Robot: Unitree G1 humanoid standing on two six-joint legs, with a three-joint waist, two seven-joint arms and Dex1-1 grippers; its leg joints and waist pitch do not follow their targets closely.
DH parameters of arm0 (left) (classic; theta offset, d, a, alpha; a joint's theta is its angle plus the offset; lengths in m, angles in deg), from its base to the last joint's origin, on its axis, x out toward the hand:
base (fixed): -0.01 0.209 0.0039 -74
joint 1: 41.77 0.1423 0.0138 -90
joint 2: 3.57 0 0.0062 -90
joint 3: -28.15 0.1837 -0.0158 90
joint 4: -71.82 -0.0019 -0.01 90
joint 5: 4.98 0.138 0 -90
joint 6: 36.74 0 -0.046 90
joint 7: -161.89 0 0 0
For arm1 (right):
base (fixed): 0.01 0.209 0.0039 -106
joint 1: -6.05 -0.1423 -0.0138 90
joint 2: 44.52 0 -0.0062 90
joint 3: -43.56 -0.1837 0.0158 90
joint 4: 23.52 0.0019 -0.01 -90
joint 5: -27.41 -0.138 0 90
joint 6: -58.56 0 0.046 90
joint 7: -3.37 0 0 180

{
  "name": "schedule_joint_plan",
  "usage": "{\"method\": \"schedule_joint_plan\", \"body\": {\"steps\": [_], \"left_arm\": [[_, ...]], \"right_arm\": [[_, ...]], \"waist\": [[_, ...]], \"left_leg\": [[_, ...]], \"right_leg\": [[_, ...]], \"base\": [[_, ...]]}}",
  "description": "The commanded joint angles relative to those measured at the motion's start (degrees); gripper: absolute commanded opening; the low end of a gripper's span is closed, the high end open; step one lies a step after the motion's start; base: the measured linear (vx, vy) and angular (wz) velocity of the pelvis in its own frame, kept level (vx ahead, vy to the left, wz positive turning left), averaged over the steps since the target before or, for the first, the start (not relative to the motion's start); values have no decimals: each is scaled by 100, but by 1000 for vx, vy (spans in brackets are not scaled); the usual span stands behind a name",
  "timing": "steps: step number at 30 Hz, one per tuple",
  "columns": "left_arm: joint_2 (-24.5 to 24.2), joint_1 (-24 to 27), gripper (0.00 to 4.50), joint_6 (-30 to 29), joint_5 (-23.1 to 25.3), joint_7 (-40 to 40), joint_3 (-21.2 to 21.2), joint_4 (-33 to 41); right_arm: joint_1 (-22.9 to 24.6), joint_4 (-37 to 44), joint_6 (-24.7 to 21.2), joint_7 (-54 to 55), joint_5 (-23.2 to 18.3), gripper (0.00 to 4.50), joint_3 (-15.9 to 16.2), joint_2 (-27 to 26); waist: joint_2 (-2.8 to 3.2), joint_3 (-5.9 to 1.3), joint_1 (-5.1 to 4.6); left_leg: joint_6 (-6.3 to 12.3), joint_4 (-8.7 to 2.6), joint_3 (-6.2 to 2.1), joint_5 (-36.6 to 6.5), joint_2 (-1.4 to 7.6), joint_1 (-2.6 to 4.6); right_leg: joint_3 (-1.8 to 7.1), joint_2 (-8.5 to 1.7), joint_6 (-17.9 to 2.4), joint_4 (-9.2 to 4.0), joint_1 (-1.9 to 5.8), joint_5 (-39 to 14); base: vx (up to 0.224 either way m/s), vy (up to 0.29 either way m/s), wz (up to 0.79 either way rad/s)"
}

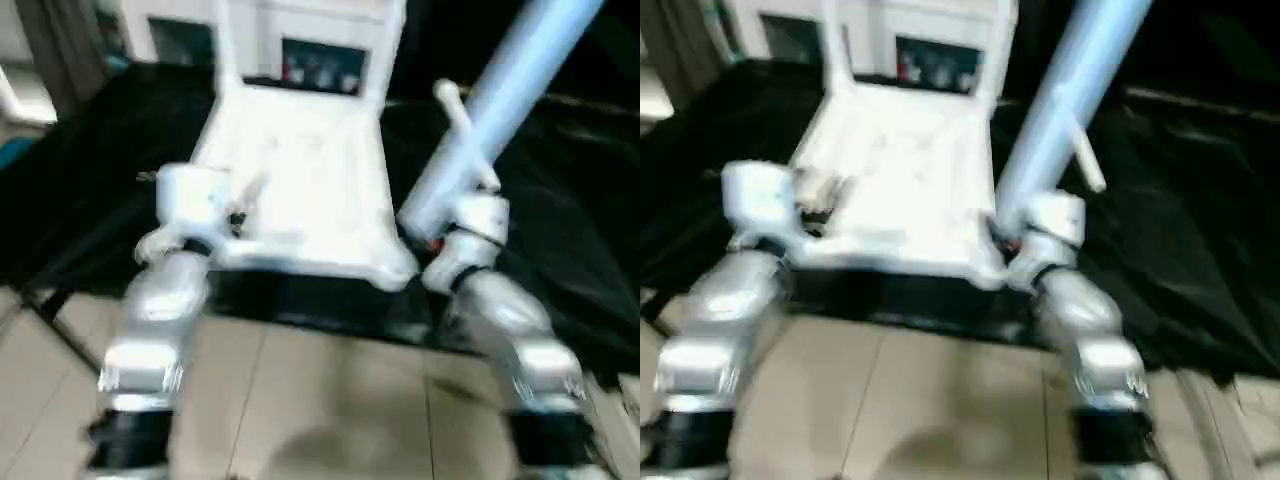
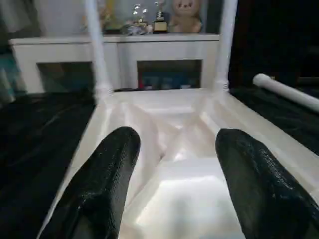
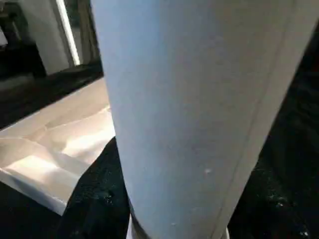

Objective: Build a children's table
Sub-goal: Move to table

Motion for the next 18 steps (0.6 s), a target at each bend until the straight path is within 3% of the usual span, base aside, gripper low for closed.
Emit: {"method": "schedule_joint_plan", "body": {"steps": [1,2,3,4,5,6,7,8,9,10,11,12,13,14,15,16,17,18], "left_arm": [[89,-62,298,20,-8,-81,223,15],[84,-72,298,27,-8,-82,224,-2],[78,-79,298,37,-9,-83,226,-20],[70,-82,298,49,-12,-89,226,-40],[59,-80,298,57,-14,-96,225,-53],[45,-81,298,67,-17,-102,223,-67],[32,-86,298,73,-26,-114,218,-84],[26,-87,298,76,-27,-123,214,-91],[29,-92,298,78,-20,-133,205,-101],[26,-89,298,80,-12,-152,196,-109],[26,-92,298,81,-11,-155,195,-115],[25,-93,298,81,-11,-156,195,-117],[18,-98,298,86,-10,-159,196,-127],[18,-98,298,86,-10,-159,196,-127],[10,-101,298,91,-11,-158,200,-137],[-2,-108,298,97,-15,-158,206,-153],[-14,-112,298,104,-18,-159,208,-168],[-23,-112,298,111,-21,-164,205,-179]], "right_arm": [[27,6,97,25,7,193,-255,164],[18,-8,102,23,7,193,-255,166],[9,-24,110,18,8,193,-257,168],[1,-38,121,11,8,193,-259,169],[-2,-45,127,7,6,193,-261,167],[-10,-57,131,6,9,193,-259,163],[-22,-73,137,5,9,193,-256,156],[-26,-80,140,7,11,193,-248,151],[-29,-86,144,12,7,193,-238,152],[-32,-90,150,16,1,193,-217,147],[-36,-95,152,17,-2,193,-214,147],[-37,-98,153,17,-3,193,-211,148],[-43,-114,163,13,-5,193,-194,153],[-43,-114,163,13,-5,193,-194,153],[-48,-125,164,4,2,193,-195,146],[-57,-141,163,-12,13,193,-202,135],[-64,-152,162,-23,21,193,-206,126],[-66,-161,165,-28,28,193,-203,118]], "waist": [[-276,-118,80],[-276,-118,80],[-307,-334,221],[-217,-273,247],[-169,-217,230],[-118,-209,219],[96,-126,145],[210,-116,130],[423,-14,-91],[529,-94,-203],[490,-233,-269],[490,-260,-300],[411,-214,-327],[386,-233,-340],[281,-201,-352],[225,-199,-337],[-20,-218,-189],[-90,-198,-48]], "left_leg": [[1559,-258,414,-41,-206,-96],[1559,-258,414,-41,-206,-96],[1081,435,148,-187,-254,-396],[481,625,22,186,-157,-671],[350,618,-10,297,-100,-679],[251,586,-25,426,-26,-671],[263,77,-12,762,200,-583],[325,-167,41,628,250,-406],[205,-655,-141,-681,419,-340],[163,-786,-400,-1510,621,-47],[288,-892,-690,-2661,887,431],[507,-882,-746,-2611,887,493],[1315,-831,-640,-2047,797,479],[1516,-806,-599,-1803,741,500],[1664,-799,-419,-1527,577,405],[1575,-778,-274,-1510,449,332],[1270,-481,124,-1437,54,-92],[1120,-44,243,-1085,-155,-291]], "right_leg": [[583,-189,-58,-1314,487,-543],[583,-189,-58,-1314,487,-543],[1078,-798,-561,-1424,1161,-2061],[1110,-795,-1591,-1363,1313,-1291],[1015,-826,-1854,-1399,1287,-1074],[920,-852,-2108,-1440,1249,-933],[393,-613,-2153,-1559,1055,-1529],[215,-477,-1973,-1609,997,-1808],[-192,56,-1398,-1250,929,-1739],[-238,231,-1173,-896,698,-1441],[-175,104,-887,-470,434,-607],[-177,99,-674,-386,345,-279],[-162,30,-304,-313,144,213],[-155,1,-279,-340,106,352],[-95,-84,-343,-561,152,586],[-31,-160,-432,-769,248,682],[357,-466,-690,-1268,738,-51],[678,-786,-872,-1537,1017,-1135]], "base": [[34,-51,-4],[62,-54,6],[74,-50,8],[74,-50,8],[89,-46,6],[90,5,-4],[90,5,-4],[97,58,-1],[124,91,-1],[124,91,-1],[138,60,0],[128,18,7],[128,18,7],[114,-5,1],[107,-45,2],[107,-45,2],[95,-101,10],[117,-100,0]]}}
